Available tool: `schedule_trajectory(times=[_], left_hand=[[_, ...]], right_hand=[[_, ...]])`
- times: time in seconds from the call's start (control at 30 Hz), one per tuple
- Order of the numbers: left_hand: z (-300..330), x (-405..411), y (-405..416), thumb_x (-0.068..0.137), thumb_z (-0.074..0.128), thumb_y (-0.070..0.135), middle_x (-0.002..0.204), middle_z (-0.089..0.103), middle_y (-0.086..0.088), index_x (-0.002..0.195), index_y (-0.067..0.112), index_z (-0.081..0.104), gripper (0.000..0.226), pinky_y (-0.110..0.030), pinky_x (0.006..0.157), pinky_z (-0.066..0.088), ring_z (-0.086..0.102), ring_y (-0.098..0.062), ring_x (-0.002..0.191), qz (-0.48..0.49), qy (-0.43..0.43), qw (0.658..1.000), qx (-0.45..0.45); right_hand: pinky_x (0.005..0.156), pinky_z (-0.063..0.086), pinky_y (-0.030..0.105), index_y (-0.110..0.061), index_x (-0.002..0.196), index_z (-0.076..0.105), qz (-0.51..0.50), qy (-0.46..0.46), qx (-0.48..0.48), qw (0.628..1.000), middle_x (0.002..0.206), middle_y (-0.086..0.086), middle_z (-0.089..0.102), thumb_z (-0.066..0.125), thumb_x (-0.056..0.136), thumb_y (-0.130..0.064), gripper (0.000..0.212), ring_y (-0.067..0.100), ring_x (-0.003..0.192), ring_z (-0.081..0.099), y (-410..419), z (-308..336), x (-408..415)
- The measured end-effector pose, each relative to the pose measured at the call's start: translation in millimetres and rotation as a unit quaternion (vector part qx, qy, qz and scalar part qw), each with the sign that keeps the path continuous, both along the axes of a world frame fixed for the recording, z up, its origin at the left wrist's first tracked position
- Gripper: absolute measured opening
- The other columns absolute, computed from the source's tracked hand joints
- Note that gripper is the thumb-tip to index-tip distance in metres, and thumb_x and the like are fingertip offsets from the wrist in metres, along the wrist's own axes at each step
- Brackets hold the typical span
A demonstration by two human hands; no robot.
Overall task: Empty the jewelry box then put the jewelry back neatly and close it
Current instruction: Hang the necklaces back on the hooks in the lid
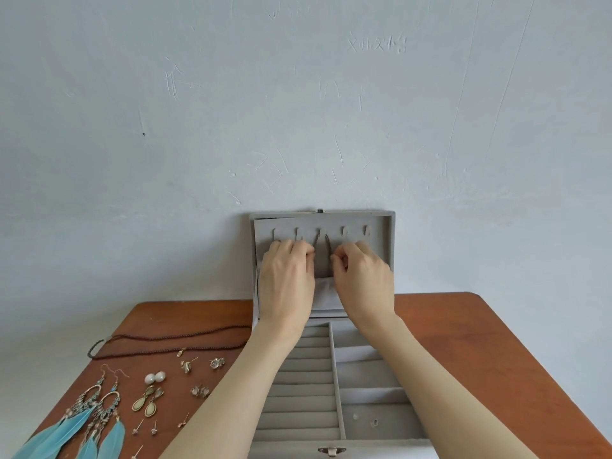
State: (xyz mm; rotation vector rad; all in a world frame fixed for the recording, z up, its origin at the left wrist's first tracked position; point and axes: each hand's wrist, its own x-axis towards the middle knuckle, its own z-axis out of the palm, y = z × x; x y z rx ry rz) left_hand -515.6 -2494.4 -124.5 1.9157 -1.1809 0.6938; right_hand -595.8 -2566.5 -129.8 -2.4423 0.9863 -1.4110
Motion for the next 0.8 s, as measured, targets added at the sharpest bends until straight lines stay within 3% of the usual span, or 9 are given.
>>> schedule_trajectory(times=[0.13,0.27,0.47,0.6,0.8], left_hand=[[-13.6,-1.3,6.6,0.072,0.071,-0.001,0.067,0.064,-0.005,0.073,0.009,0.065,0.012,-0.035,0.062,0.048,0.058,-0.025,0.063,0.001,0.009,0.999,0.031],[-9.1,-2.2,14.1,0.088,0.056,0.012,0.085,0.07,-0.003,0.091,0.013,0.07,0.014,-0.032,0.078,0.037,0.057,-0.024,0.086,0.001,0.008,0.994,0.106],[0.7,-0.2,40.9,0.096,0.041,0.023,0.107,0.065,0.002,0.108,0.018,0.065,0.027,-0.03,0.084,0.035,0.05,-0.019,0.104,-0.062,-0.029,0.983,0.172],[7.1,6.5,72.0,0.096,0.041,0.022,0.117,0.06,-0.002,0.12,0.015,0.057,0.03,-0.032,0.089,0.036,0.05,-0.02,0.11,-0.077,-0.086,0.974,0.197],[5.4,34.9,129.5,0.095,0.045,0.021,0.113,0.058,-0.001,0.122,0.017,0.055,0.029,-0.029,0.082,0.043,0.056,-0.019,0.102,-0.054,-0.071,0.969,0.229]], right_hand=[[0.051,0.045,0.035,-0.002,0.076,0.068,0.025,-0.02,0.008,0.999,0.069,0.012,0.061,0.058,0.08,0.002,0.011,0.032,0.057,0.056,3.0,-11.1,-7.0],[0.063,0.048,0.043,-0.002,0.075,0.069,0.005,0.006,0.013,1.0,0.083,0.014,0.059,0.062,0.078,0.002,0.009,0.034,0.072,0.054,10.4,-16.8,-15.3],[0.092,0.033,0.039,-0.011,0.113,0.063,0.017,0.175,0.023,0.984,0.118,0.004,0.059,0.044,0.094,-0.019,0.028,0.027,0.114,0.046,24.9,-4.4,-33.9],[0.095,0.034,0.035,-0.008,0.119,0.058,0.06,0.184,0.007,0.981,0.123,0.006,0.058,0.044,0.094,-0.015,0.029,0.027,0.117,0.047,43.6,7.6,-36.6],[0.092,0.04,0.036,-0.008,0.119,0.057,0.131,0.212,-0.013,0.968,0.118,0.009,0.059,0.043,0.095,-0.016,0.03,0.029,0.111,0.051,86.5,7.5,-17.9]])
